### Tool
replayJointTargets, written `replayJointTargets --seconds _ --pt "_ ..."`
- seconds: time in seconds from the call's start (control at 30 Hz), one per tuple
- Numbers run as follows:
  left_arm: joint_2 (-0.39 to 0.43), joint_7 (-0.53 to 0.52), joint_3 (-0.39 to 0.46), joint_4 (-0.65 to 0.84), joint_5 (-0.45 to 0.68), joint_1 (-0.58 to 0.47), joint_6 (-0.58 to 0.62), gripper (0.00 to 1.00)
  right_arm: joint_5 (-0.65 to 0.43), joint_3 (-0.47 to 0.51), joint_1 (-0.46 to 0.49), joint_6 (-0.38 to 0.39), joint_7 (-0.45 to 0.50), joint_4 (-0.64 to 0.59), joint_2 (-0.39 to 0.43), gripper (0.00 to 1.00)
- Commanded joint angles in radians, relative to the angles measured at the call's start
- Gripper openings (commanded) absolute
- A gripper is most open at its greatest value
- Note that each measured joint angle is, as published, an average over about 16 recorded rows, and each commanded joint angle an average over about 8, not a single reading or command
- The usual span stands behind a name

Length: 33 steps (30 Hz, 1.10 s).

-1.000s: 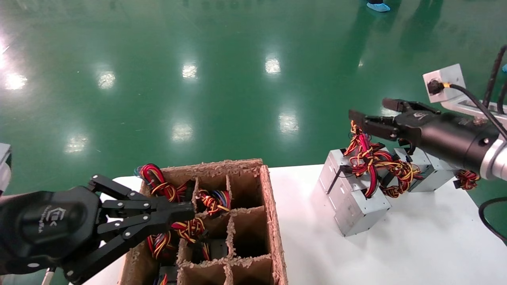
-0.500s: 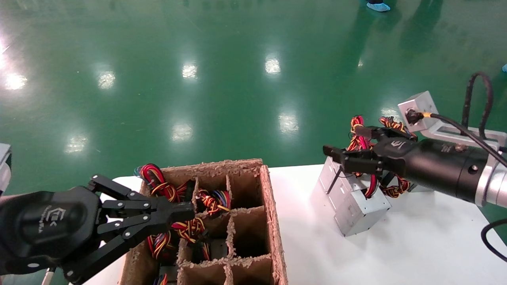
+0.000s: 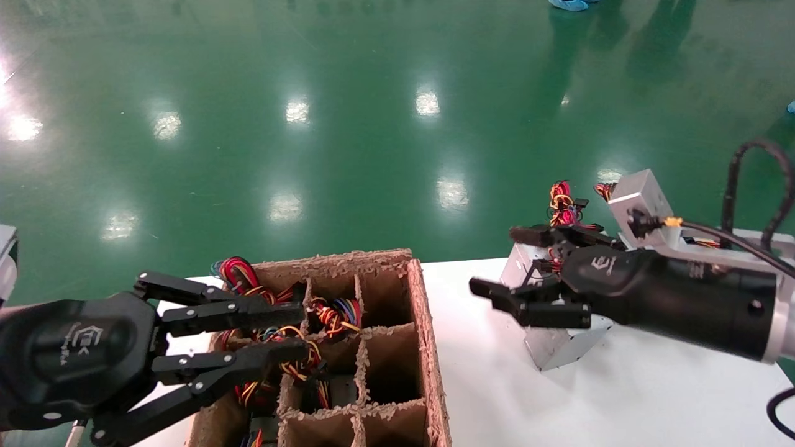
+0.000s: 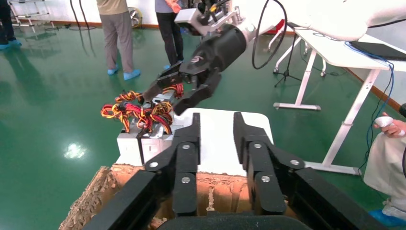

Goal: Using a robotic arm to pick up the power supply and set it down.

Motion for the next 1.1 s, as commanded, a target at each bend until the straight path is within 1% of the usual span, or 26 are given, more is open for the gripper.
replayJointTargets --seconds 0.03,0.6,0.77,0.93,1.1 --pt "0.000 0.000 0.000 0.000 0.000 0.000 0.000 1.00 0.028 0.010 -0.003 -0.034 -0.030 -0.003 -0.001 1.00" --pt "0.000 0.000 0.000 0.000 0.000 0.000 0.000 1.00 0.270 0.092 -0.032 -0.331 -0.290 -0.029 -0.011 1.00" --pt "0.000 0.000 0.000 0.000 0.000 0.000 0.000 1.00 0.328 0.111 -0.038 -0.402 -0.349 -0.034 -0.012 1.00" --pt "0.000 0.000 0.000 0.000 0.000 0.000 0.000 1.00 0.358 0.119 -0.041 -0.436 -0.371 -0.037 -0.013 1.00" --pt "0.000 0.000 0.000 0.000 0.000 0.000 0.000 1.00 0.355 0.119 -0.041 -0.431 -0.366 -0.037 -0.013 1.00"
